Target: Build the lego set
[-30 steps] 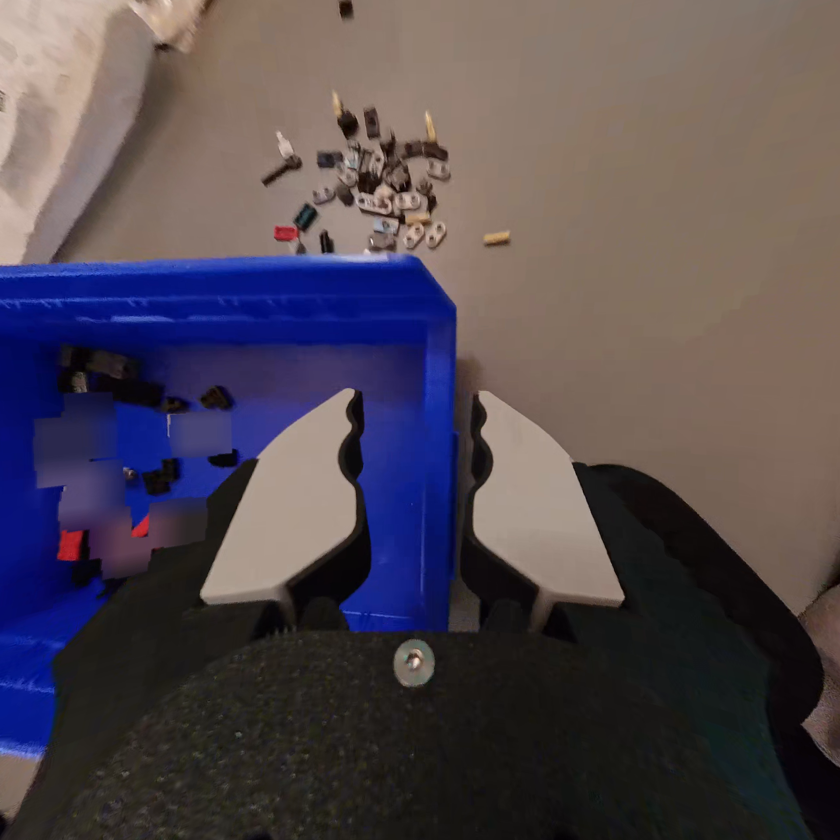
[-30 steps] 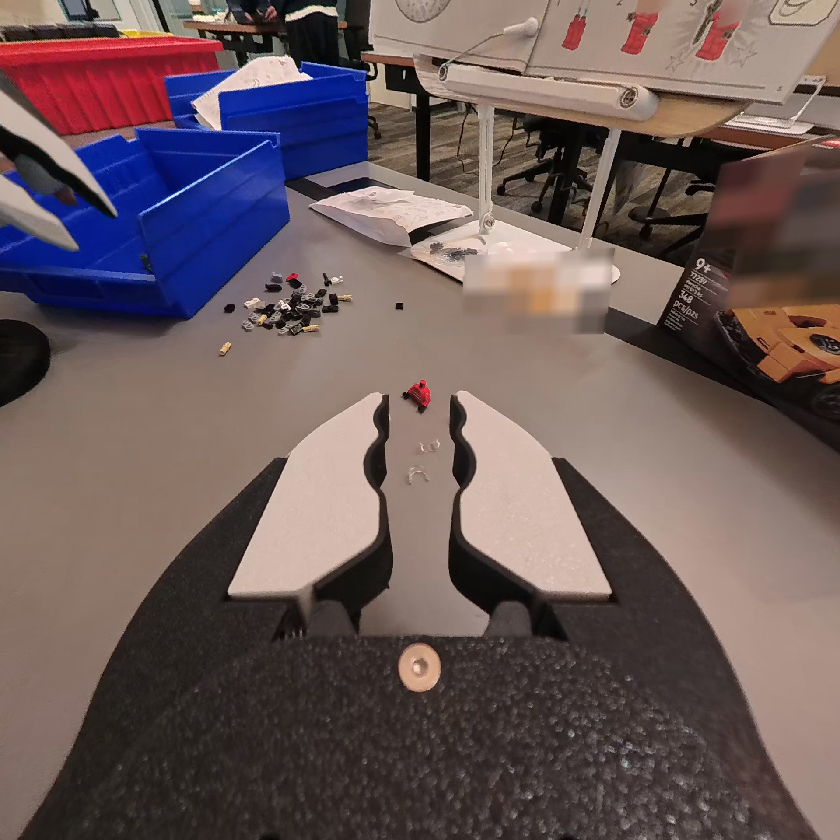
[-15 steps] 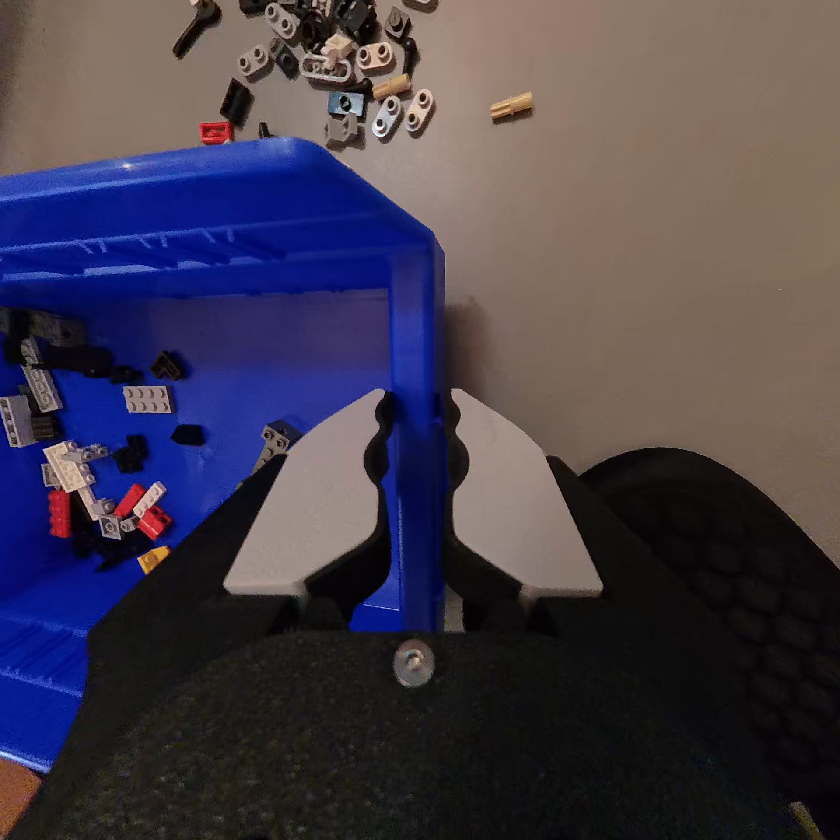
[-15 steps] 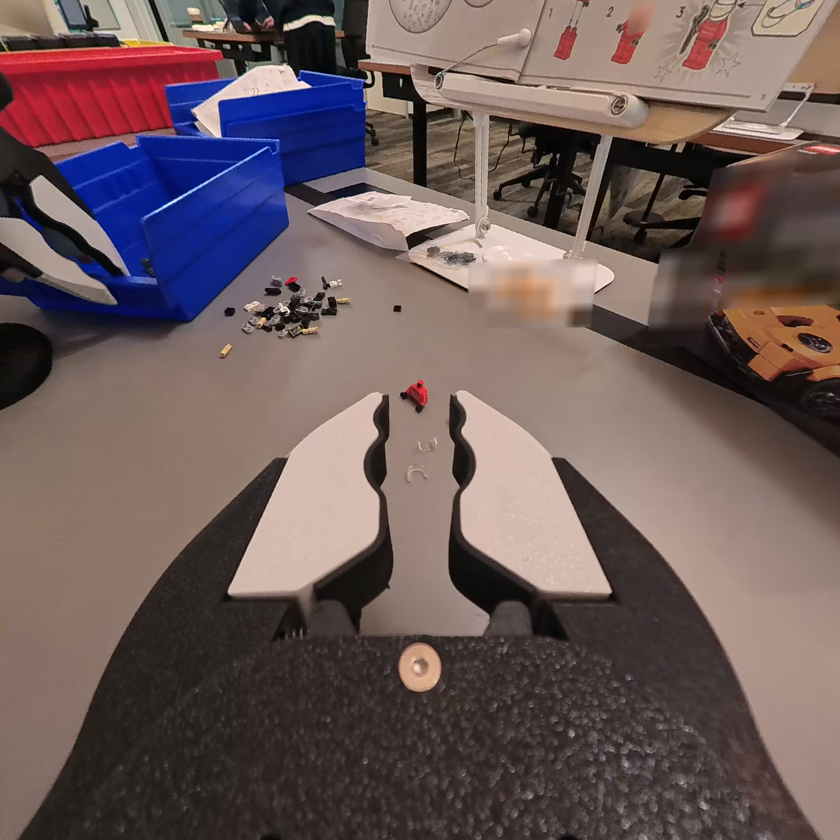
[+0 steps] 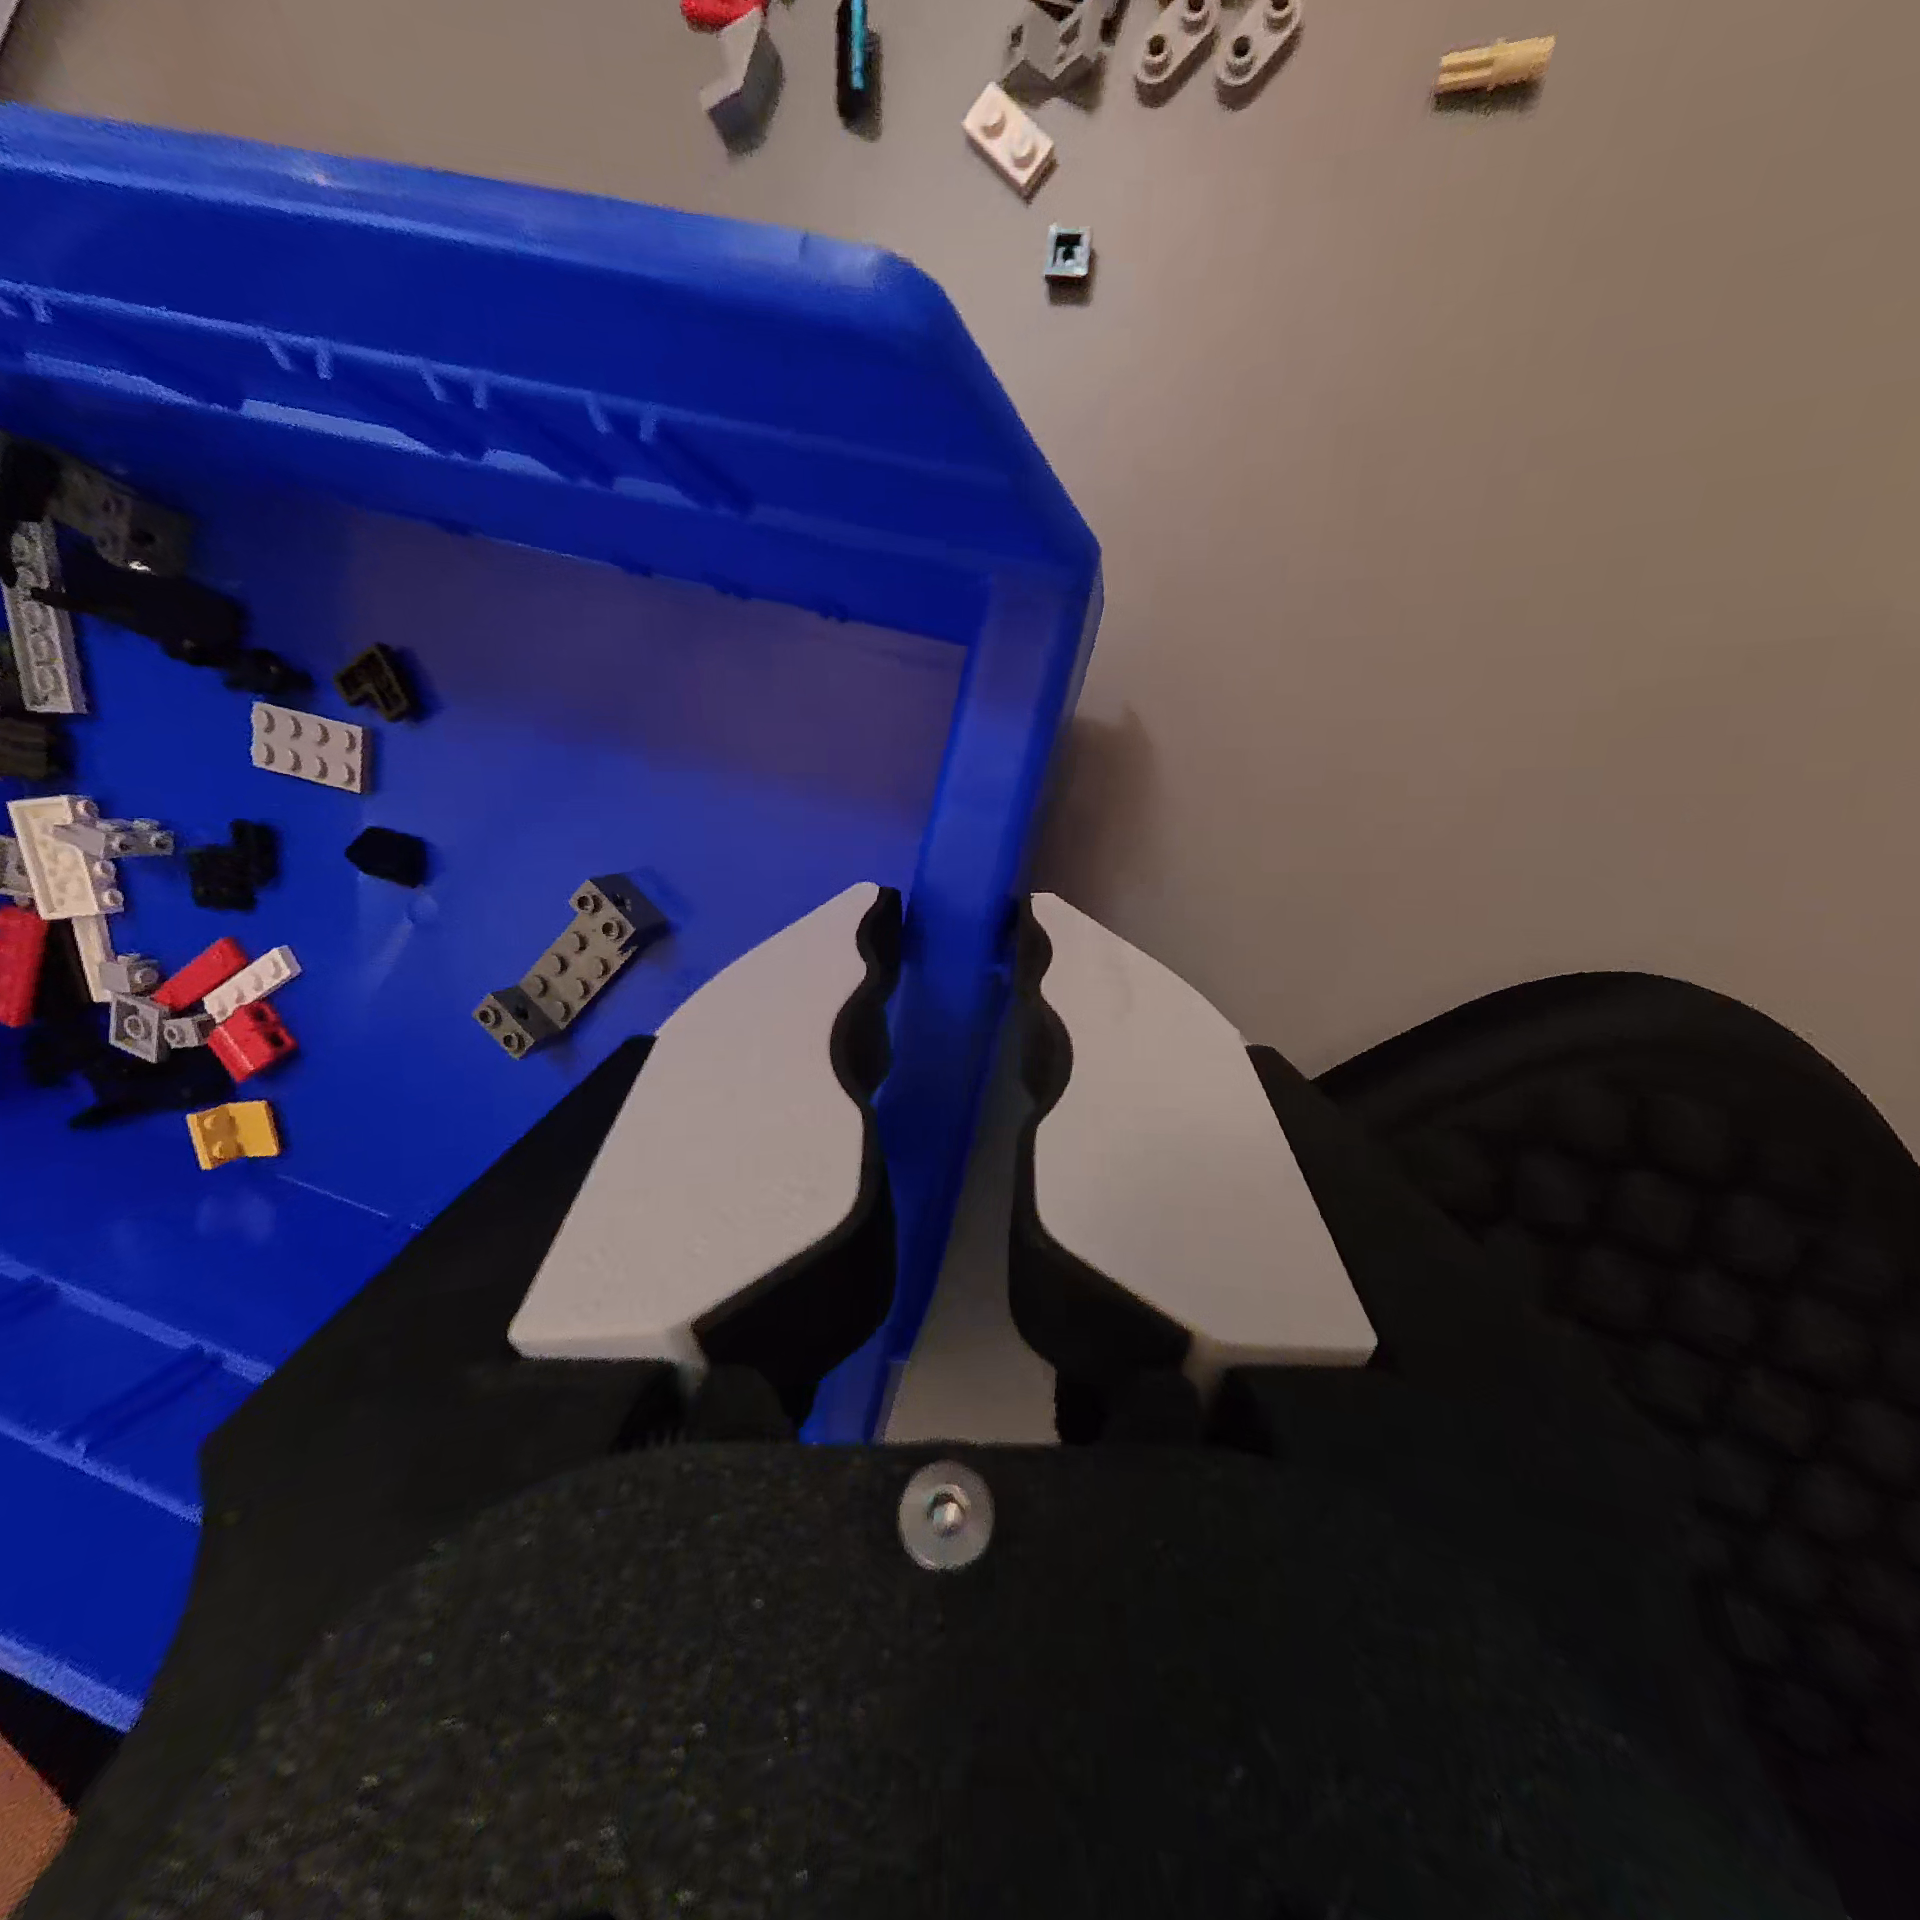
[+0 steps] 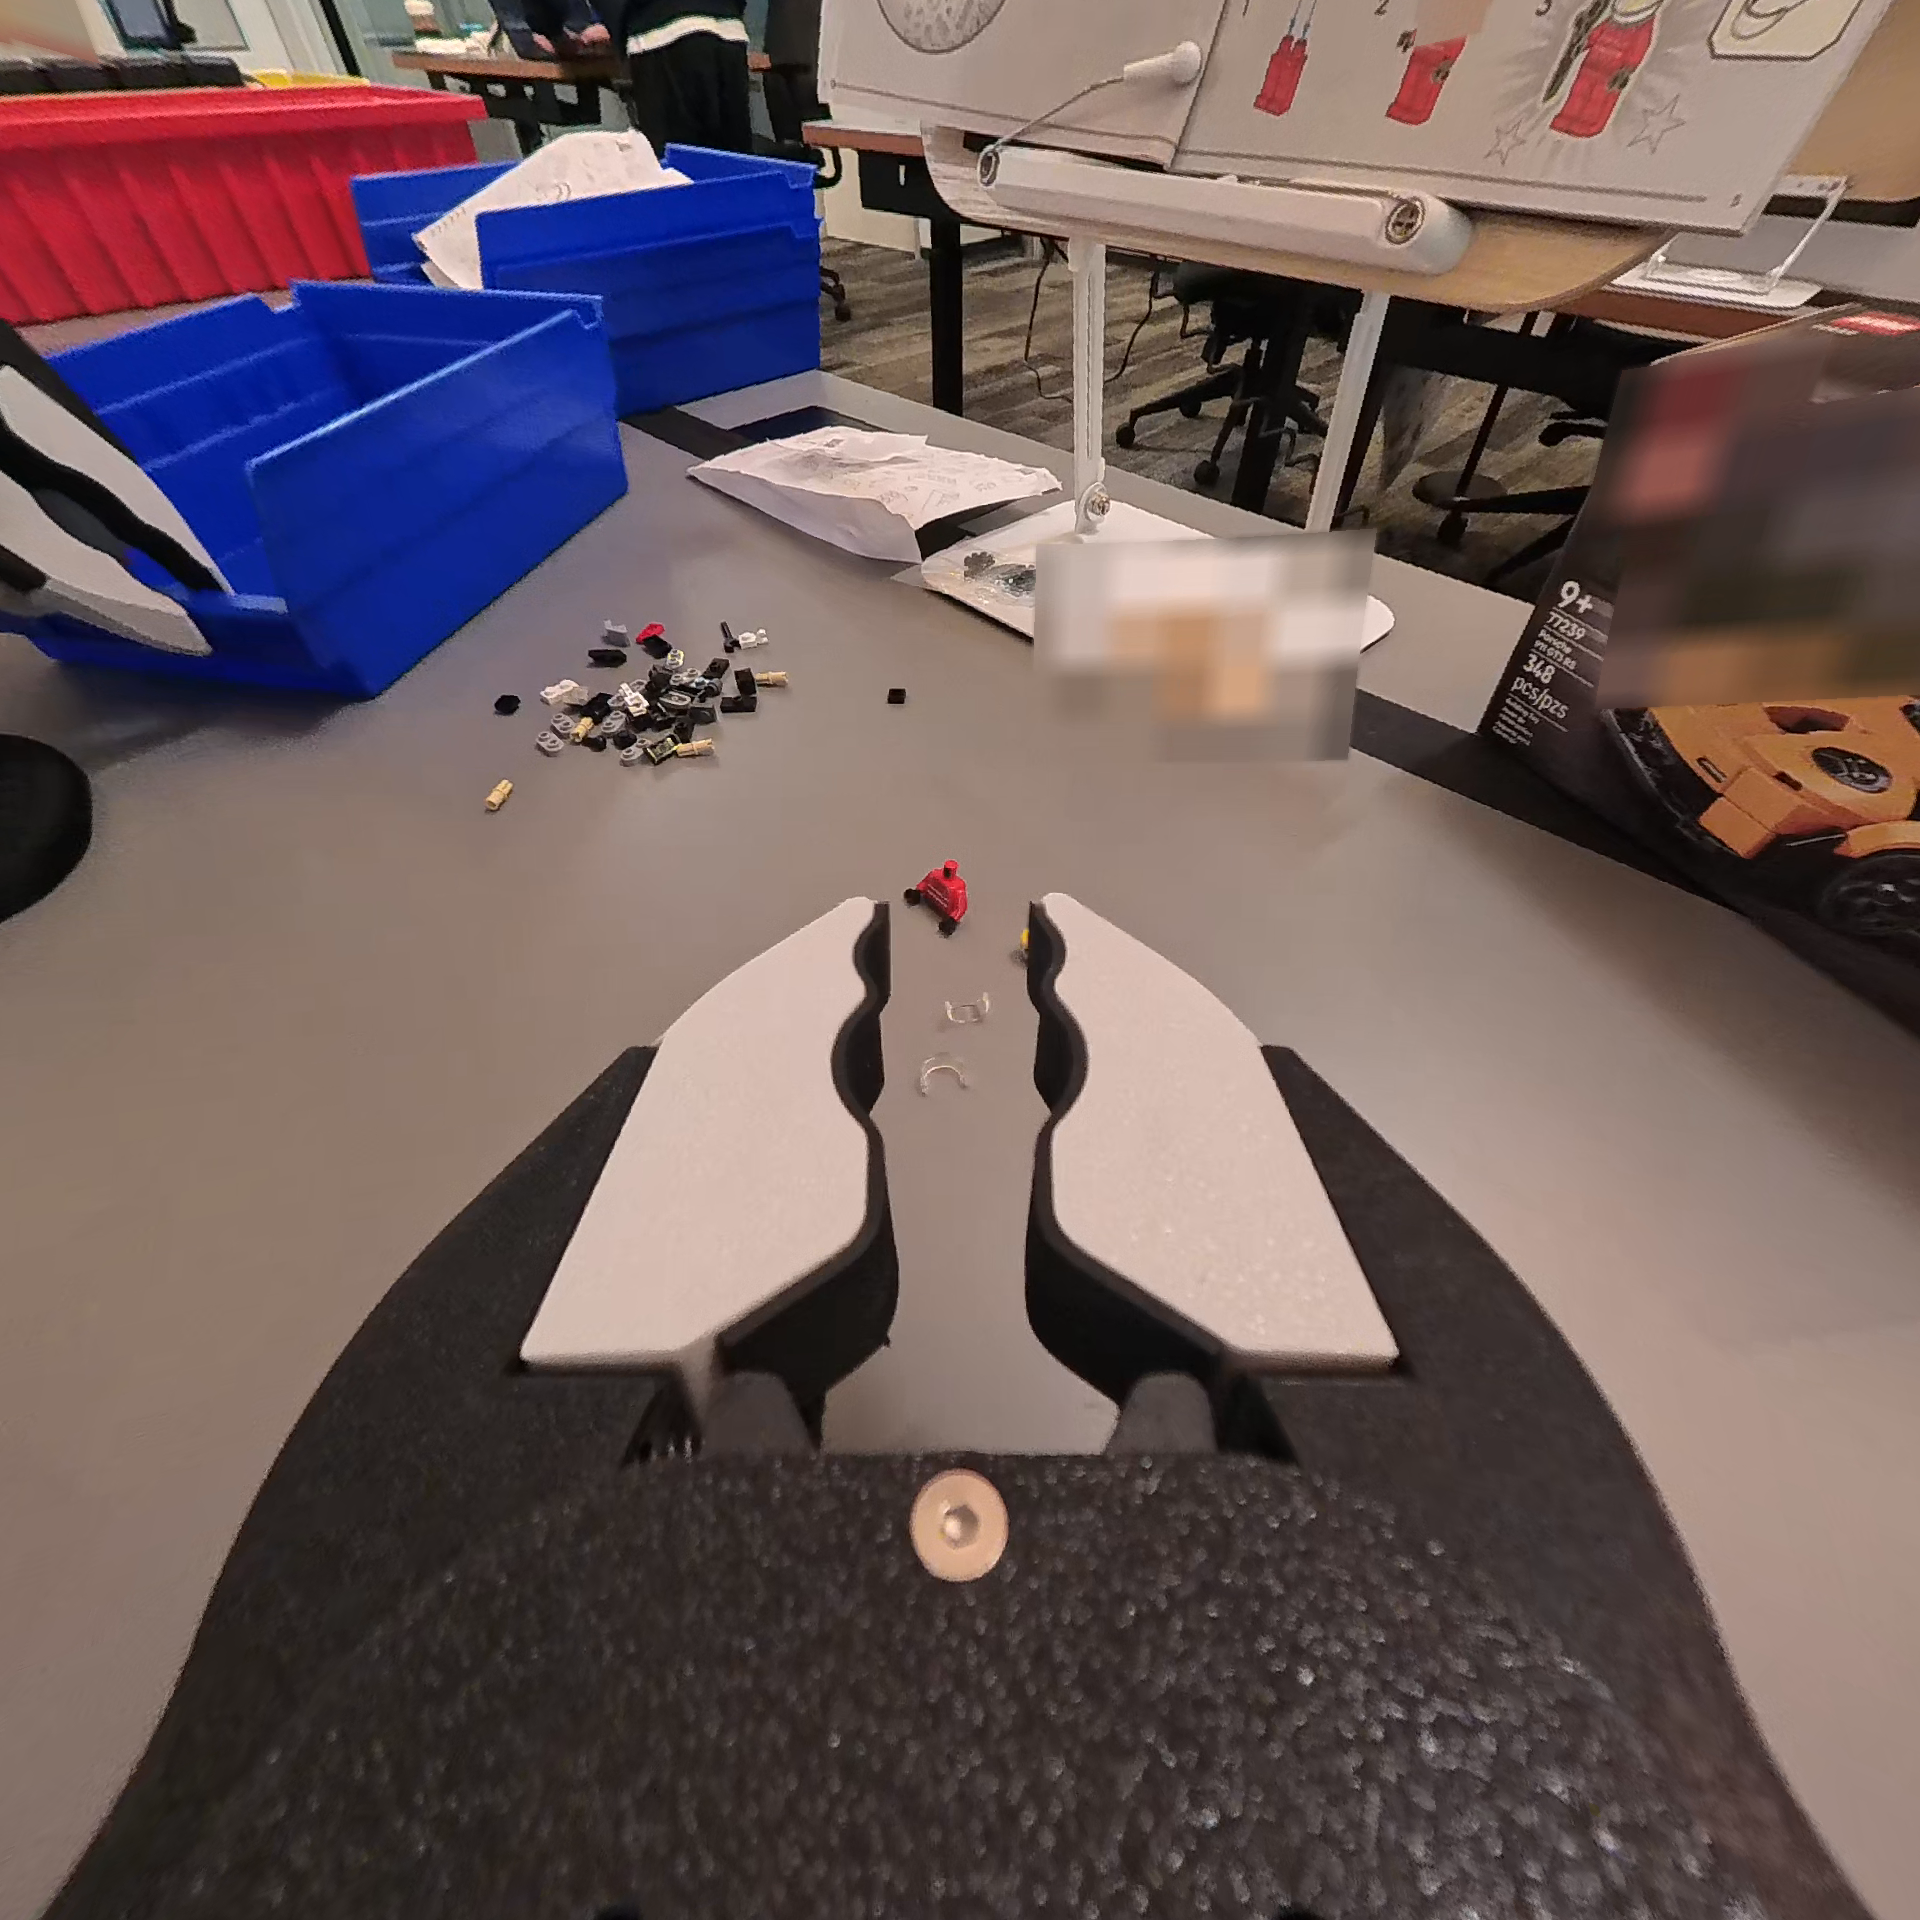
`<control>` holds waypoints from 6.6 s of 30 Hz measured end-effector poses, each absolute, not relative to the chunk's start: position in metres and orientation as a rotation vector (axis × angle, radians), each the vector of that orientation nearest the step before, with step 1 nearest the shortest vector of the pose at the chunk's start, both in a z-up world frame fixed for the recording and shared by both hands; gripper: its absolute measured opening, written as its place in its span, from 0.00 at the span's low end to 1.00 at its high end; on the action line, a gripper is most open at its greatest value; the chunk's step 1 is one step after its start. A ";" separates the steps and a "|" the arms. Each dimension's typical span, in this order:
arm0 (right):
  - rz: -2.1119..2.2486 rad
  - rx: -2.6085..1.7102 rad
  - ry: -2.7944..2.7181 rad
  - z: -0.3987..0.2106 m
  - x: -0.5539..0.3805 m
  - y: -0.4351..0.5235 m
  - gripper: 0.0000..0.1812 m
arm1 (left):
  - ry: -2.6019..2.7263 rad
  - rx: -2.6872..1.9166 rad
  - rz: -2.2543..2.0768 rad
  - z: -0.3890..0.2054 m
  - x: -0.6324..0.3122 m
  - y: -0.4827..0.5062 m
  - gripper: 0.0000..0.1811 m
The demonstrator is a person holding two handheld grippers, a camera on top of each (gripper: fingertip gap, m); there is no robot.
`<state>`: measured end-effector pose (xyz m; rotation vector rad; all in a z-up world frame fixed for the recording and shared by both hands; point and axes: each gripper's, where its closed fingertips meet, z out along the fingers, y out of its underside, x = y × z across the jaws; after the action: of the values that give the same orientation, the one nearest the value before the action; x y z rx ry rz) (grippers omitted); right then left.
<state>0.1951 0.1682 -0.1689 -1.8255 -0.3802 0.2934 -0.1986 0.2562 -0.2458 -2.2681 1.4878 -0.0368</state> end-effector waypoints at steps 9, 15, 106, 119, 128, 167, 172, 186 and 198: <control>0.269 -1.818 -0.357 -0.168 0.202 0.169 0.14 | 1.485 -2.208 -0.012 -0.245 -0.204 0.260 0.12; 0.265 -1.819 -0.344 -0.169 0.205 0.170 0.14 | 1.482 -2.152 -0.016 -0.245 -0.193 0.265 0.12; 0.123 -1.858 -0.293 -0.200 0.181 0.185 0.00 | 0.629 -1.812 -0.290 -0.194 -0.118 0.285 0.00; 0.139 -1.844 -0.306 -0.195 0.181 0.181 0.00 | 0.528 -1.915 -0.198 -0.211 -0.148 0.304 0.00; 0.136 -1.834 -0.305 -0.192 0.182 0.178 0.00 | 0.557 -1.868 -0.230 -0.203 -0.145 0.297 0.00; 0.099 -2.060 -0.405 -0.232 0.132 0.183 0.00 | 1.163 -1.818 -0.567 -0.219 0.010 0.222 0.00; 0.035 -2.069 -0.347 -0.227 0.114 0.184 0.00 | 1.154 -1.835 -0.549 -0.210 0.032 0.232 0.00; -0.062 -2.237 -0.167 -0.257 0.153 0.177 0.00 | 0.973 -1.979 -0.444 -0.243 -0.022 0.227 0.00; -0.065 -2.222 -0.132 -0.256 0.158 0.178 0.00 | 0.977 -1.999 -0.406 -0.252 -0.032 0.237 0.00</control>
<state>0.1583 0.1784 -0.2558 -2.2222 -0.1317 -0.0648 -0.0319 0.2365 -0.2519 -1.9989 0.9774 -0.4061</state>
